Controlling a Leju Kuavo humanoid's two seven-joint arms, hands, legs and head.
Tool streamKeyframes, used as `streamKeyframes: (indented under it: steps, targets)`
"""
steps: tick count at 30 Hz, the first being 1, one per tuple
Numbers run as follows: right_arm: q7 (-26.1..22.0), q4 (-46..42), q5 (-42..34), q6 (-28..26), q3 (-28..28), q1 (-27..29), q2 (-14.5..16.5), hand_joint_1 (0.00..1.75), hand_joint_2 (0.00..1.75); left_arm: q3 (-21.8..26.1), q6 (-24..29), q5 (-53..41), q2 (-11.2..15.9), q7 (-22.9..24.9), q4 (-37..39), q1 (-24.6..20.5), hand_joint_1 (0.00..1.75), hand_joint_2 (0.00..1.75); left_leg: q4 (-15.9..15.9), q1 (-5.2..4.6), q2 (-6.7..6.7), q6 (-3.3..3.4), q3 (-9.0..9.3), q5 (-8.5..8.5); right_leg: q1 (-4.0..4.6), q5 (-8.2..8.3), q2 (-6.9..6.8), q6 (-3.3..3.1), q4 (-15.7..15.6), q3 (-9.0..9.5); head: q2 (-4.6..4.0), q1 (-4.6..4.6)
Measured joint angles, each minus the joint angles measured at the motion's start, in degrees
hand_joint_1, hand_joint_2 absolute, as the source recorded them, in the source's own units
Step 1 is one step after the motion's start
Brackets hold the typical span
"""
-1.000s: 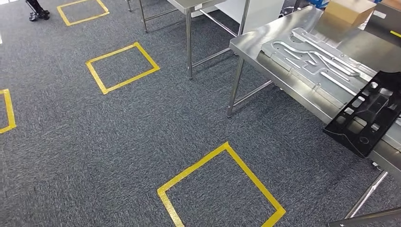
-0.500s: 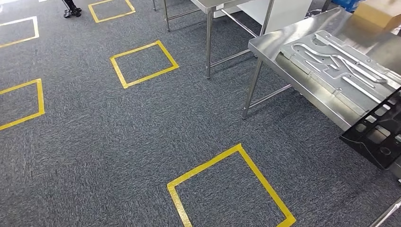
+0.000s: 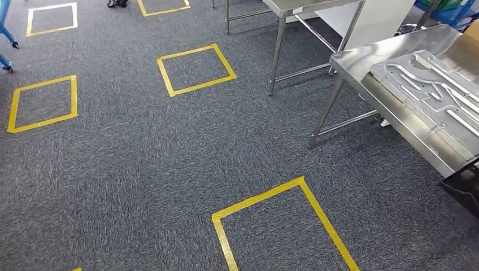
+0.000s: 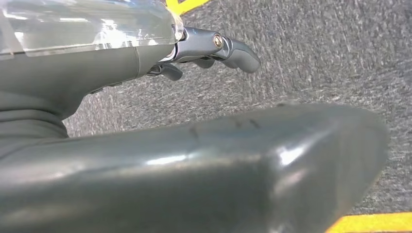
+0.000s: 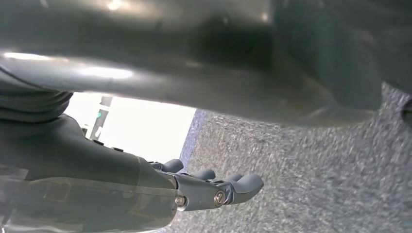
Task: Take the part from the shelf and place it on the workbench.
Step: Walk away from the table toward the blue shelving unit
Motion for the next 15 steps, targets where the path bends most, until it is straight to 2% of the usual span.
streamKeyframes:
  steps: [1, 2, 3, 4, 5, 7, 8, 9, 11, 13, 15]
  targets:
    - [-0.2, 0.0, -0.1, 0.0, -0.1, 0.1, 0.0, 0.00, 0.00, -0.2, -0.1, -0.2, 0.0, 0.1, 0.0, 0.0, 0.00, 0.00, 0.0, -0.11, -0.42, 0.19, -0.21, 0.11, 0.03, -1.87, 0.66, 0.00, 4.0, -1.91, 0.00, 0.00]
    - [-0.4, 0.1, -0.2, -0.1, -0.2, 0.1, 0.0, 0.00, 0.00, -0.5, -0.2, -0.4, 0.0, 0.1, 0.0, 0.0, 0.00, 0.00, 0.1, -0.24, -0.87, 0.28, -0.34, 0.17, 0.06, -2.86, 0.91, 0.01, 7.1, -3.37, 0.00, 0.00]
    - [-0.5, 0.1, -0.2, -0.1, -0.3, 0.2, 0.0, 0.00, 0.00, -0.6, -0.3, -0.6, 0.0, 0.1, 0.0, 0.1, 0.00, 0.00, 0.1, -0.34, -1.36, 0.31, -0.40, 0.20, 0.09, -2.73, 1.02, -0.04, 8.4, -3.99, 0.00, 0.00]
    - [-0.6, 0.1, -0.3, -0.1, -0.4, 0.2, 0.0, 0.00, 0.00, -0.8, -0.2, -0.5, 0.0, -0.2, 0.0, 0.1, 0.00, 0.00, 0.2, -0.39, -1.93, 0.32, -0.41, 0.21, 0.11, -1.39, 1.09, -0.14, 7.3, -3.43, 0.00, 0.00]
    - [-0.6, 0.1, -0.5, -0.1, -0.5, 0.2, -0.1, 0.00, 0.00, -0.8, 0.1, 0.4, 0.0, -1.0, 0.0, 0.1, 0.00, 0.00, 0.4, -0.42, -2.56, 0.26, -0.39, 0.18, 0.11, 0.71, 1.34, -0.28, 4.2, -1.96, 0.00, 0.00]
    - [-0.6, 0.2, -1.0, -0.1, -0.9, 0.4, -0.1, 0.00, 0.00, 0.6, 2.0, 5.8, -0.3, -4.2, 0.0, 0.1, 0.00, 0.00, 0.9, -0.46, -3.75, -0.04, -0.62, 0.02, 0.08, 4.20, 3.29, -0.69, -3.7, 1.62, 0.00, 0.00]
    - [-0.6, 0.3, -1.2, -0.1, -1.1, 0.5, -0.1, 0.00, 0.00, 2.2, 3.0, 9.4, -0.6, -6.0, 0.0, 0.1, 0.00, 0.00, 1.1, -0.49, -4.23, -0.33, -0.88, -0.03, 0.09, 4.90, 4.15, -0.88, -6.1, 2.61, 0.00, 0.00]
    - [-0.6, 0.3, -1.3, -0.2, -1.3, 0.5, -0.1, 0.00, 0.00, 4.3, 3.7, 12.7, -0.9, -7.5, 0.0, 0.2, 0.00, 0.00, 1.3, -0.48, -4.65, -0.65, -1.14, -0.03, 0.16, 4.98, 4.79, -1.06, -7.2, 3.02, 0.00, 0.00]
    - [-0.6, 0.3, -1.6, -0.3, -1.7, 0.5, -0.2, 0.00, 0.00, 7.9, 3.6, 15.5, -1.5, -8.7, 0.0, 0.4, 0.00, 0.00, 1.2, -0.44, -5.39, -1.38, -1.46, 0.13, 0.17, 5.04, 4.26, -1.48, -7.4, 3.04, 0.00, 0.00]
    - [-0.3, 0.3, -1.7, -0.5, -2.1, 0.5, -0.2, 0.00, 0.00, 9.4, 2.7, 14.3, -1.8, -8.0, 0.0, 0.7, 0.00, 0.00, 2.4, -0.47, -4.36, -1.94, -2.05, -0.67, -0.05, 5.31, 3.22, -2.12, -7.9, 3.23, 0.00, -0.01]
    - [0.3, 0.4, -1.2, -0.5, -2.3, 0.7, -0.2, 0.00, 0.00, 9.5, 1.6, 11.9, -1.8, -6.5, 0.0, 0.6, 0.00, 0.00, 7.7, -0.34, -2.03, -2.44, -4.55, -3.89, -0.06, 5.40, 1.82, -2.68, -8.1, 3.31, 0.00, -0.01]
